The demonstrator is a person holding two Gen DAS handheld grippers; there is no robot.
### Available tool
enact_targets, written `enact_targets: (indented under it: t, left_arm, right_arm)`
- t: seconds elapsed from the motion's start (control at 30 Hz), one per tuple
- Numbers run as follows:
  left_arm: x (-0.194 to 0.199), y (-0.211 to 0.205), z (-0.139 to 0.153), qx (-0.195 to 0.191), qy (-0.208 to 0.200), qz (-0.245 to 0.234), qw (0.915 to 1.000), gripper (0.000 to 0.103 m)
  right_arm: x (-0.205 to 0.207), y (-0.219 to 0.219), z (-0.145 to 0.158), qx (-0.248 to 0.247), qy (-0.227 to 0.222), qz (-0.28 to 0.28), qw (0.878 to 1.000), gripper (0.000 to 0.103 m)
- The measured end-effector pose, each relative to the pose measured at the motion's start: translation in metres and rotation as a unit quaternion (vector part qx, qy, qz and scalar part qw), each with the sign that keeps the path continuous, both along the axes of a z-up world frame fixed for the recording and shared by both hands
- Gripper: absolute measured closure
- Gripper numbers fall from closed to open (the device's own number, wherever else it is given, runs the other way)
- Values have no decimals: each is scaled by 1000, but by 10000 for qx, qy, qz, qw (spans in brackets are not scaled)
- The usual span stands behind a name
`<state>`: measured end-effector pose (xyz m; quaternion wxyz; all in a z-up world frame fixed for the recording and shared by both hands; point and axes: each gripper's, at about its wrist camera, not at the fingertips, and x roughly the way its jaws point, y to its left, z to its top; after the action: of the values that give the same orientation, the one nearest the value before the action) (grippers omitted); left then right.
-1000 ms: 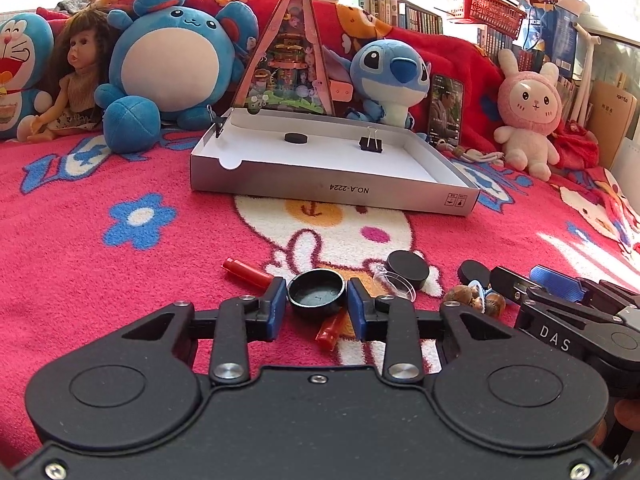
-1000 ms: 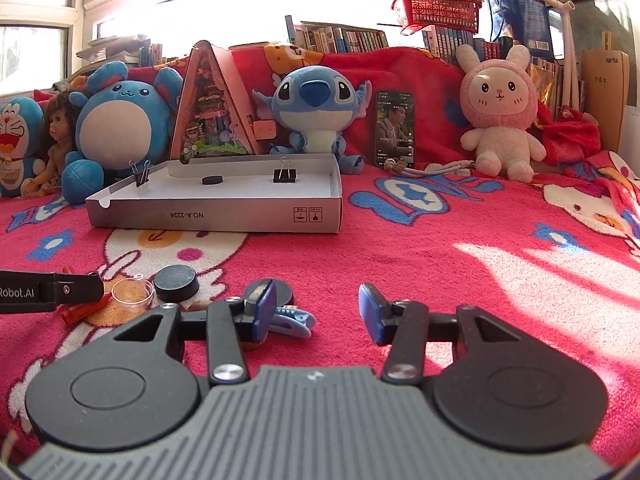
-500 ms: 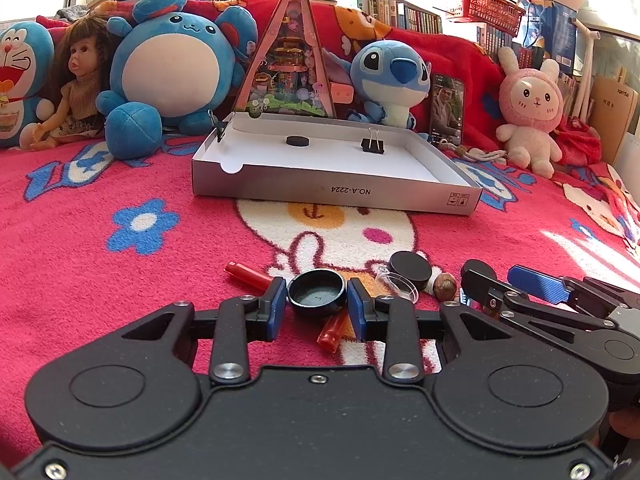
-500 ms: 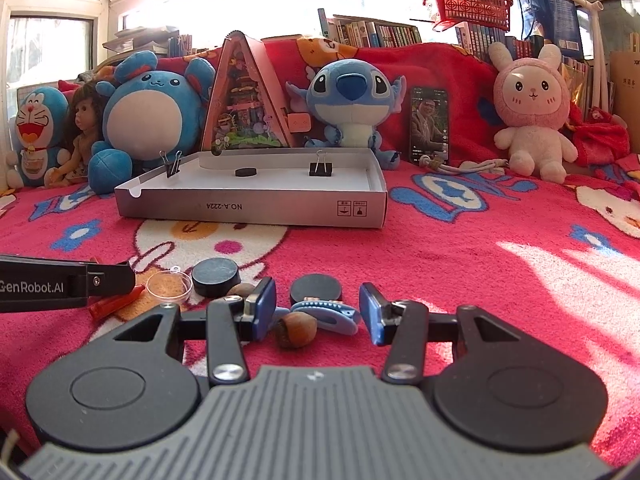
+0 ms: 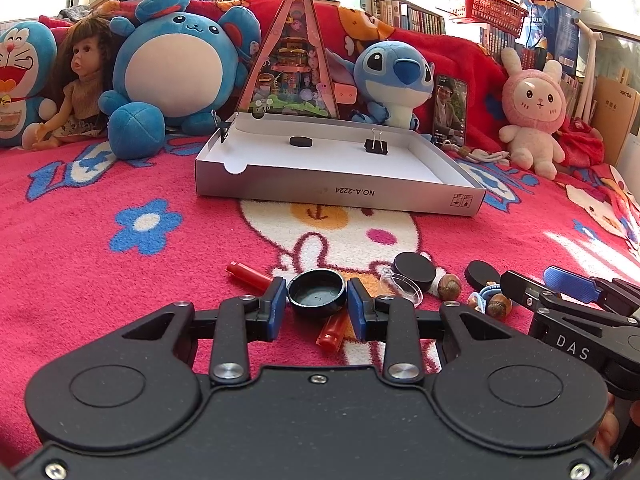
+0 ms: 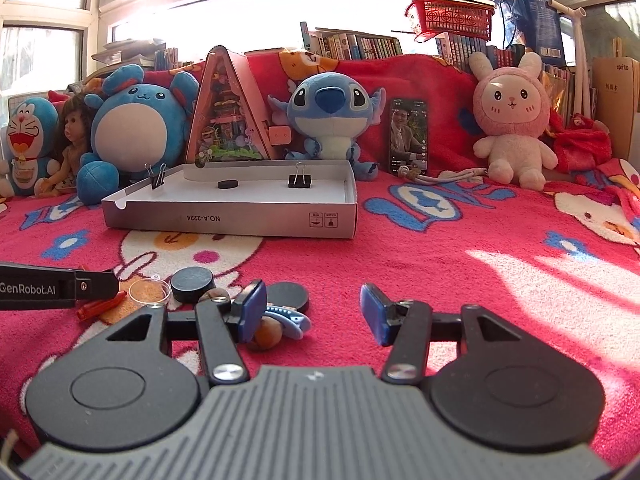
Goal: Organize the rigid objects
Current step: 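Close the right tool on the blue hair clip while the left tool holds the black cup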
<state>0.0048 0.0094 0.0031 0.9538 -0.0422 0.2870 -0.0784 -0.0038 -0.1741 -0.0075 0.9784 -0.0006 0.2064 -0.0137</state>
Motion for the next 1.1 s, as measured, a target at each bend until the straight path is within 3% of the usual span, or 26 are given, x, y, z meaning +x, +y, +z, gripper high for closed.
enact_targets:
  t: [0.33, 0.67, 1.1]
  left_arm:
    - [1, 1, -1, 3, 2, 5, 10000, 72]
    - [-2, 2, 1, 60, -58, -3, 10000, 72]
    - [-4, 2, 2, 66, -81, 29, 9999, 72]
  right_arm:
    - [-1, -11, -3, -239, 121, -251, 9993, 34]
    - [-1, 20, -11, -569, 94, -14, 9983, 32]
    - [6, 23, -10, 56, 327, -199, 9993, 32]
